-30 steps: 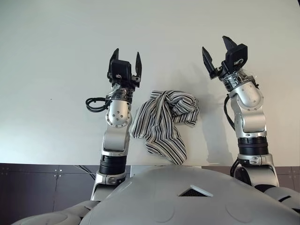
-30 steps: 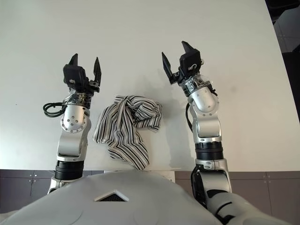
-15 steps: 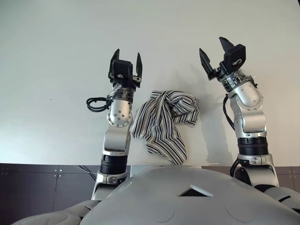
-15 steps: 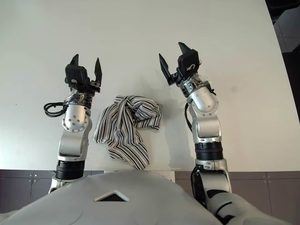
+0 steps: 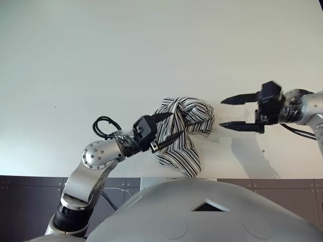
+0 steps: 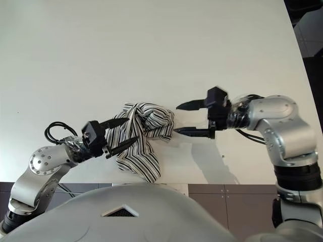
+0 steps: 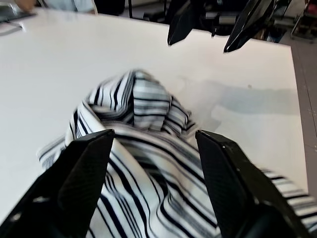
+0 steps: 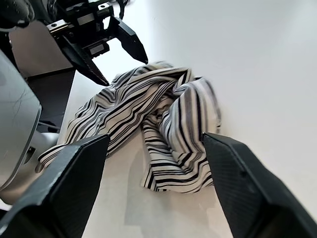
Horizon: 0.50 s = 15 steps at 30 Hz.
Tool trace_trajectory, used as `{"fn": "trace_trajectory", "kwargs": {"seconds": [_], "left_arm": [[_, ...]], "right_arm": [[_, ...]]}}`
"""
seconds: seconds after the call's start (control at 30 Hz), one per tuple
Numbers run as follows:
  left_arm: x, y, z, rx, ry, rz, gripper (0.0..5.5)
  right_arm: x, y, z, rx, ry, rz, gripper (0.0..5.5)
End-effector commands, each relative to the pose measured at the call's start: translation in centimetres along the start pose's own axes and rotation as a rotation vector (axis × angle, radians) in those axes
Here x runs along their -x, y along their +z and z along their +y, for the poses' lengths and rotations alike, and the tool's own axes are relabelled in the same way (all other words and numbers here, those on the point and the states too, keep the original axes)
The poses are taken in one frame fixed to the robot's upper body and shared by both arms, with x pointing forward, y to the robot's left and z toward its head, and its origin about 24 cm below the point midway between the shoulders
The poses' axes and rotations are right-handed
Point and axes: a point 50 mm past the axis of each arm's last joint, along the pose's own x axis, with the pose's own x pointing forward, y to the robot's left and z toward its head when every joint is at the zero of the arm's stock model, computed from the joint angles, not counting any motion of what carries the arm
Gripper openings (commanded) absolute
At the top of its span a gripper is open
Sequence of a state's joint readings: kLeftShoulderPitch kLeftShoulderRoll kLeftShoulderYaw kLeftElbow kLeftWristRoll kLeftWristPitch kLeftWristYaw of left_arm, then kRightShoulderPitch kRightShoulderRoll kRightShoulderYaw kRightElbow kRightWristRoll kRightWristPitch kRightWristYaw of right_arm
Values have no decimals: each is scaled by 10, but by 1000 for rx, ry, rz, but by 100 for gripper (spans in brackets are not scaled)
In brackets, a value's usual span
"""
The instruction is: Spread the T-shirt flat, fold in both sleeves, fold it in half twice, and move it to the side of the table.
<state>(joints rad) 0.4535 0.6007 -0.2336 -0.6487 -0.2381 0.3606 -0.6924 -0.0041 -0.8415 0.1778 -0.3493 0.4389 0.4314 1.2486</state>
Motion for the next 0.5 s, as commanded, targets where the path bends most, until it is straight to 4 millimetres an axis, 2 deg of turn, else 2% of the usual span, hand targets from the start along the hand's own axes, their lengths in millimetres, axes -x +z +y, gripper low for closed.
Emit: {"fn": "trace_trajectory", "kwargs": {"seconds": [0.03, 0.13, 0.2, 0.27, 0.33, 0.43, 0.5], "left_arm": [[6, -27, 7, -61, -17, 153, 303], [-1, -47, 11, -124, 13, 230, 303], [-7, -47, 21, -129, 75, 203, 303], [-12, -42, 36, -126, 144, 165, 303], [-19, -39, 58, -150, 224, 147, 303], [-38, -17, 91, -158, 374, 34, 303], [-43, -2, 102, -135, 434, -47, 303]], "right_arm": [[-26, -32, 7, 21, -29, 87, 344], [-47, -37, -9, 50, -158, 57, 344], [-58, -32, -26, 70, -267, 5, 344], [-68, -25, -38, 73, -345, -46, 344], [-73, -19, -61, 86, -490, -68, 344], [-70, -1, -105, 146, -757, -91, 344], [-63, 10, -120, 198, -859, -114, 344]]}}
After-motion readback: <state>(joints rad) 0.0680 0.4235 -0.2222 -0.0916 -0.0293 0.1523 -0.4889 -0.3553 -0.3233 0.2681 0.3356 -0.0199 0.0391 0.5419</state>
